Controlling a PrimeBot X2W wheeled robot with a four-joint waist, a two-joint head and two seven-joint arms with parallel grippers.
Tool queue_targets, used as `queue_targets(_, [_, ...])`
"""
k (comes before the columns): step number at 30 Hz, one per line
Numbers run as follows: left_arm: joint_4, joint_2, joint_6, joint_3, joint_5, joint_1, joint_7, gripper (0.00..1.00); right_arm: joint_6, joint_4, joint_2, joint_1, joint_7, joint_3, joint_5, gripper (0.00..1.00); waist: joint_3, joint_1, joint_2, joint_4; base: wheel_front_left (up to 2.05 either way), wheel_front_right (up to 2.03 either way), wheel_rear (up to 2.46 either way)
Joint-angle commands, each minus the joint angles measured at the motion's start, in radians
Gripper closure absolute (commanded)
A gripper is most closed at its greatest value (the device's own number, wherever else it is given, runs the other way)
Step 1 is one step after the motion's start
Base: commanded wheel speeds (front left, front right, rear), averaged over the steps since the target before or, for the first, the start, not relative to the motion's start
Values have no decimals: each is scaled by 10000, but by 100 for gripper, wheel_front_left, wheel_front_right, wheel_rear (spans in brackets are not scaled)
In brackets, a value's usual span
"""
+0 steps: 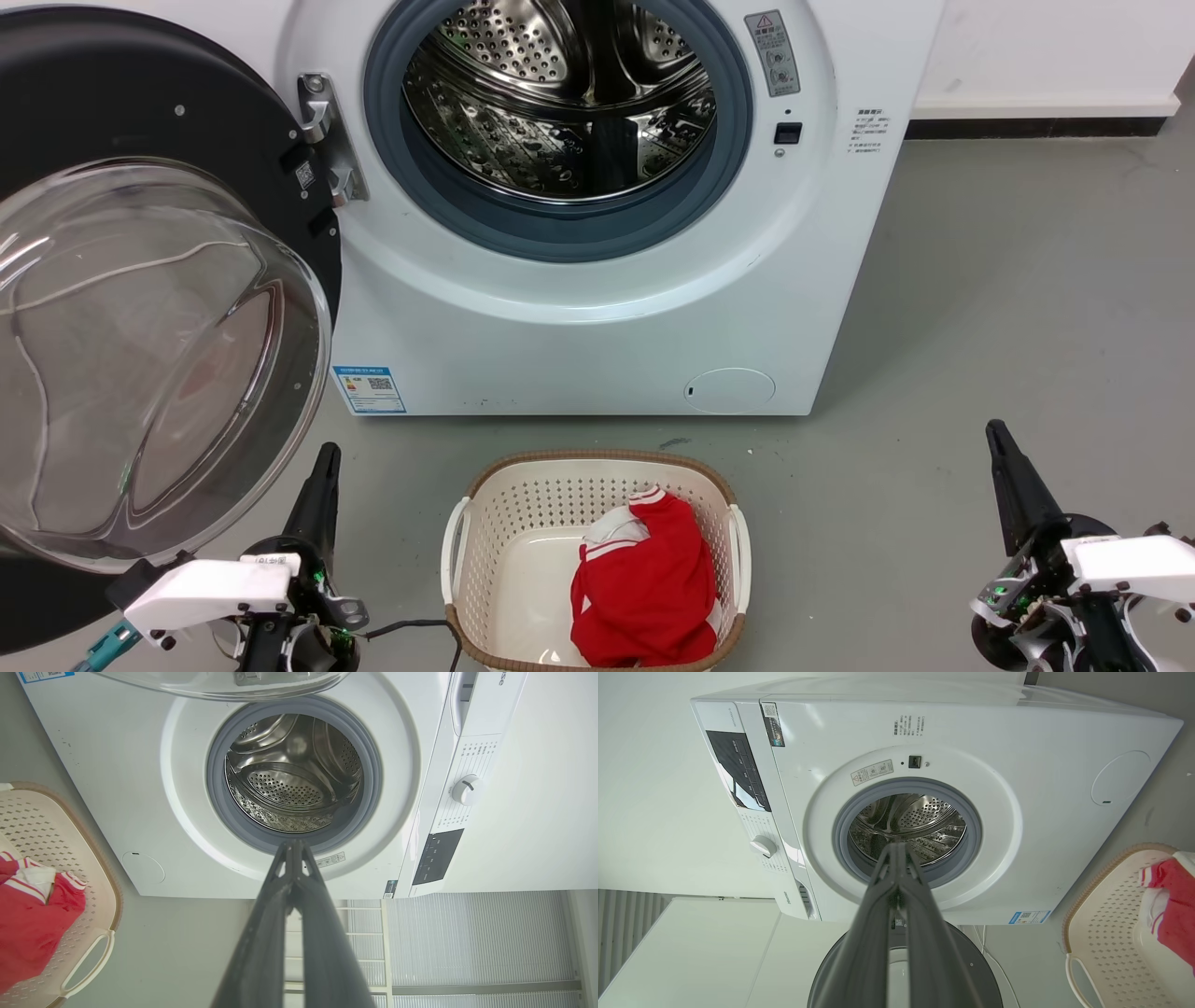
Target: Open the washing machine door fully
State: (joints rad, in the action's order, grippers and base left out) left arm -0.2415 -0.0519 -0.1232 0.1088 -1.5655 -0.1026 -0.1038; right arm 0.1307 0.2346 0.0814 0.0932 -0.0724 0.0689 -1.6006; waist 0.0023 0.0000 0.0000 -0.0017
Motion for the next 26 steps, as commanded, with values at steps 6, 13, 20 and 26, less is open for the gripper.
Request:
queue_targets(6, [-60, 28, -113, 86, -503, -107, -148, 100, 0, 110, -42, 181, -131, 73, -484, 100, 9, 0, 0, 17, 0, 0, 0])
queue_targets(13, [-56, 27, -103, 82, -478, -103, -138, 100, 0, 107, -64, 181, -144, 102, -415, 100, 9, 0, 0, 17, 0, 0, 0])
queue_targets(20, [-56, 27, -103, 81, -479, -102, -138, 100, 0, 108, -84, 184, -167, 125, -380, 100, 9, 0, 0, 17, 0, 0, 0])
queue_targets(26, [-55, 27, -103, 80, -479, -101, -137, 100, 0, 110, -102, 188, -185, 150, -370, 100, 9, 0, 0, 17, 0, 0, 0])
